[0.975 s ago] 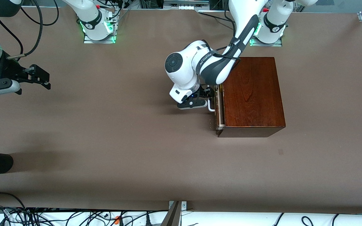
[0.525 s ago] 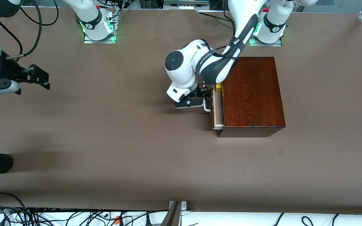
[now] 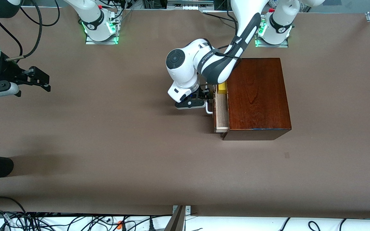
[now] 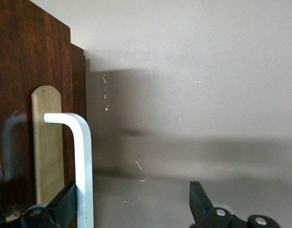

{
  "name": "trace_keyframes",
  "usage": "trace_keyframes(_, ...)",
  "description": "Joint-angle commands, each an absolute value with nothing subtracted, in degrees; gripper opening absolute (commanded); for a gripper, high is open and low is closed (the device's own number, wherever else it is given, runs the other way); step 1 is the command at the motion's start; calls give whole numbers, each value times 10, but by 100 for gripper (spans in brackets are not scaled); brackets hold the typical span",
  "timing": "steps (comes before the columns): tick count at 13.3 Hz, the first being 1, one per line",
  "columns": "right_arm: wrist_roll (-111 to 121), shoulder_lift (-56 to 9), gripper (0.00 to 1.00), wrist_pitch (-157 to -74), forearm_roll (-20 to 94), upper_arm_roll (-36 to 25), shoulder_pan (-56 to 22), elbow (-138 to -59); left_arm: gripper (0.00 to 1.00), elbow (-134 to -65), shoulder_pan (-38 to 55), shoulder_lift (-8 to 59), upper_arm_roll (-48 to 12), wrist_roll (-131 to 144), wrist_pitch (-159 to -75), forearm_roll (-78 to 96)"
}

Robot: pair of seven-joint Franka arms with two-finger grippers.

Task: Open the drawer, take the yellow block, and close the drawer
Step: 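Pull the drawer out of the wooden box with the left gripper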

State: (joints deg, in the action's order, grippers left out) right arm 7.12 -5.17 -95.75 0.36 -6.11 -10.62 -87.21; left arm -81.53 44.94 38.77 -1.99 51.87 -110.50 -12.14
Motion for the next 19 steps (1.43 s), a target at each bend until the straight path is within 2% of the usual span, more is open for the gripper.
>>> trace_keyframes(1,76,-57,100,-948,0,-60,-102,-860,100,-791,483,411,-45,528,-1173,-51)
trace_keyframes(10,76,-57,100,-948,0,-60,-102,-860,100,-770,482,405,-45,531,-1172,-50)
trace_keyframes(13,76,-56,100,-948,1,-60,-102,-860,100,-770,474,376,-44,527,-1164,-51)
trace_keyframes(19,76,-57,100,-947,1,-61,-98,-860,100,-770,419,274,-41,420,-1014,-54)
